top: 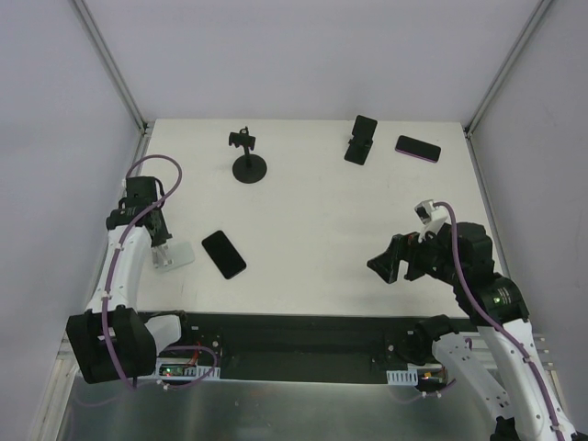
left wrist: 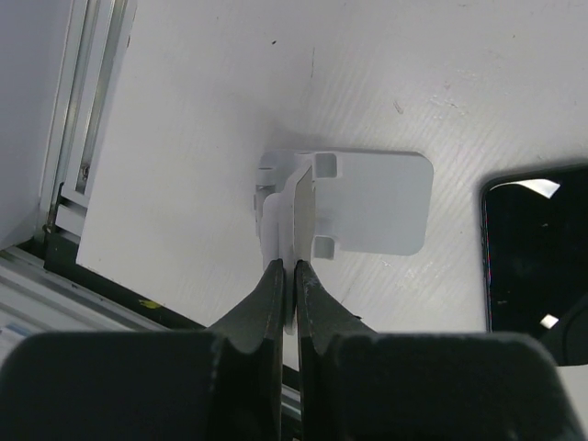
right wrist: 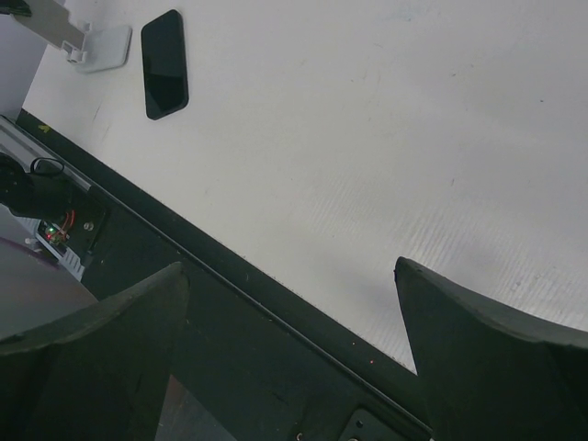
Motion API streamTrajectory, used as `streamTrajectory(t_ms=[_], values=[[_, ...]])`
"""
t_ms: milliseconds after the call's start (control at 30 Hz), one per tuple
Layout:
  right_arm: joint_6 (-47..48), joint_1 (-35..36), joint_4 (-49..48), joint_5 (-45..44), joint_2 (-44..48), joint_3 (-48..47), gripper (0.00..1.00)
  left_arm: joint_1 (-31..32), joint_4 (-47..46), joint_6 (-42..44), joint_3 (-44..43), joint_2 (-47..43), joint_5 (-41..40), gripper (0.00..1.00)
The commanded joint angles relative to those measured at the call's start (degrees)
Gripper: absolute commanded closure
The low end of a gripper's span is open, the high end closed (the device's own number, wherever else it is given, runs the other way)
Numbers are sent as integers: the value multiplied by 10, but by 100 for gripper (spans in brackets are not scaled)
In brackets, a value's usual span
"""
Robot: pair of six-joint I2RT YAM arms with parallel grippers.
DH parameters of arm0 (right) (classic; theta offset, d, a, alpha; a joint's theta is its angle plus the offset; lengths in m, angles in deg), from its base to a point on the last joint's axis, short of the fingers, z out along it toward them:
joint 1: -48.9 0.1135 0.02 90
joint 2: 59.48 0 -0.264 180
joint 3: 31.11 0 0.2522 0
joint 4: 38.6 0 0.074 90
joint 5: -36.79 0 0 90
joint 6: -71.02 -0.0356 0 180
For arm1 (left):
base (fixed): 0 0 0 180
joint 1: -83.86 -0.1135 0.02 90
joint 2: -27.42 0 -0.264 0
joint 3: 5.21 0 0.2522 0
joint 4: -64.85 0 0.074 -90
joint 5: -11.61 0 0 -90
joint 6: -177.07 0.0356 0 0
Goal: Place the phone on the phone stand
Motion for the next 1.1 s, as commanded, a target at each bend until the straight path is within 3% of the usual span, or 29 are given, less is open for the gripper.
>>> streamTrajectory(t_ms=[0, 100, 200, 300, 333, 433, 467, 600, 800, 1067], values=[[-8, -3, -32, 20, 7, 10, 4, -3, -22, -30, -2, 33, 66, 100], [-15, -2, -51, 25, 4, 27, 4, -2, 1, -61, -27, -15, -15, 100], [-22, -1, -70, 32, -9, 36, 4, -2, 8, -76, -73, -95, -8, 100], [-57, 0, -115, 55, -28, 47, 4, -1, -16, -88, -109, -142, 133, 100], [-69, 3, -132, 66, -34, 52, 4, 1, -30, -91, -113, -145, 253, 100], [-109, 25, -222, 95, -65, 64, 4, 55, -81, -93, -119, -131, 375, 100], [-119, 44, -236, 96, -86, 66, 4, 136, -87, -89, -122, -121, 365, 100], [-157, 105, -299, 106, -156, 66, 1, 323, -97, -61, -135, -86, 293, 100], [-219, 136, -420, 161, -258, 111, 25, 520, -123, -31, -149, -10, 184, 100], [-240, 147, -506, 171, -298, 179, 30, 572, -145, -24, -175, 53, 182, 100]])
